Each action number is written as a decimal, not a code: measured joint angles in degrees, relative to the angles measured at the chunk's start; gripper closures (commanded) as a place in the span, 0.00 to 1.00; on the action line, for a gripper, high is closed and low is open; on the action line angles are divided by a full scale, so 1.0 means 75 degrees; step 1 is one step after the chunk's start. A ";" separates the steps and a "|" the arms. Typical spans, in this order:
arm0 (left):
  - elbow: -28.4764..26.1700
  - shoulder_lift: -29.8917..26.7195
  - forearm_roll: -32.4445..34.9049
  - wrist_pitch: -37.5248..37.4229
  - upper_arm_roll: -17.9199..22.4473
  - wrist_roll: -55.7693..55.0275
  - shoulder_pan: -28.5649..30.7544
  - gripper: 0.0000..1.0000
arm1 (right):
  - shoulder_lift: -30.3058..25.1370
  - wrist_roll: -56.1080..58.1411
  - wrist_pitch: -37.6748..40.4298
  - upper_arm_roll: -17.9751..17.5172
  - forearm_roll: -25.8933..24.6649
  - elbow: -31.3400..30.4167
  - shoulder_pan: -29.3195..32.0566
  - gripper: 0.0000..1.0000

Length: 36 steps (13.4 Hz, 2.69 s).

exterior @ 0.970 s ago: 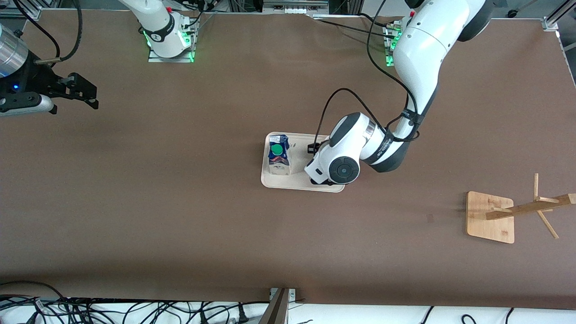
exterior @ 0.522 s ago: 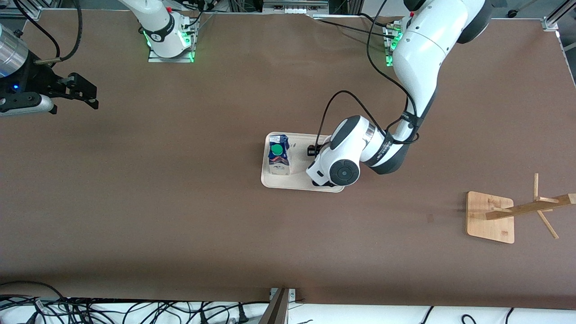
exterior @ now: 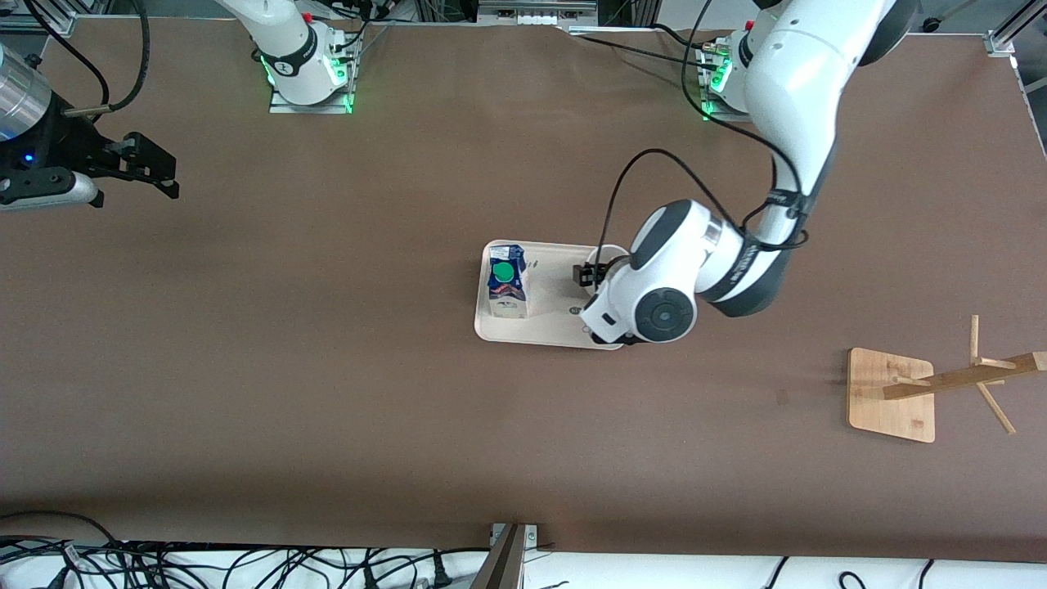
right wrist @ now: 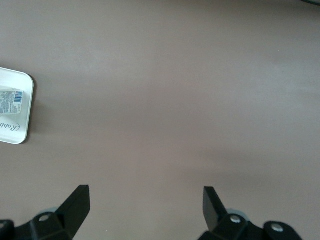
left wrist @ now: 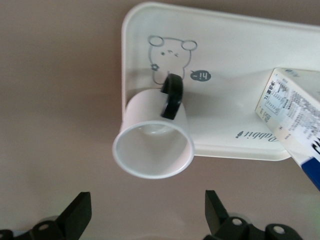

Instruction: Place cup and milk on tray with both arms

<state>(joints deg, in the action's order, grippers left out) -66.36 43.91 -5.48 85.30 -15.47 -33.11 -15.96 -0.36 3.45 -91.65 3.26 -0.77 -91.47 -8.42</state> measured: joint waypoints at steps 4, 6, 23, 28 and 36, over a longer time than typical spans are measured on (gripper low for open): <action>0.0092 -0.1548 0.1604 -0.0843 0.0081 0.0984 0.0211 0.00 | 0.0004 -0.0002 0.0000 0.0000 0.0000 0.0008 0.0000 0.00; 0.0089 -0.2185 0.1822 -0.0908 0.0169 0.2005 0.0677 0.00 | 0.0004 -0.0002 0.0000 -0.0001 0.0000 0.0010 0.0000 0.00; -0.4535 -0.6375 0.0977 0.1410 0.1474 0.4023 0.2011 0.00 | 0.0004 -0.0008 0.0000 -0.0002 0.0000 0.0016 0.0001 0.00; -0.4453 -0.6300 0.0977 0.1387 0.1478 0.4023 0.2012 0.00 | 0.0004 -0.0011 0.0000 -0.0002 0.0000 0.0015 0.0001 0.00; -0.4192 -0.6106 0.0977 0.1222 0.1515 0.4022 0.2035 0.00 | 0.0004 -0.0013 0.0002 -0.0002 0.0000 0.0015 0.0001 0.00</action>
<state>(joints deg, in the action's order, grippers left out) -97.80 -1.88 1.85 94.46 -4.11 -2.94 -0.70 -0.33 3.35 -91.63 3.25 -0.77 -91.35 -8.42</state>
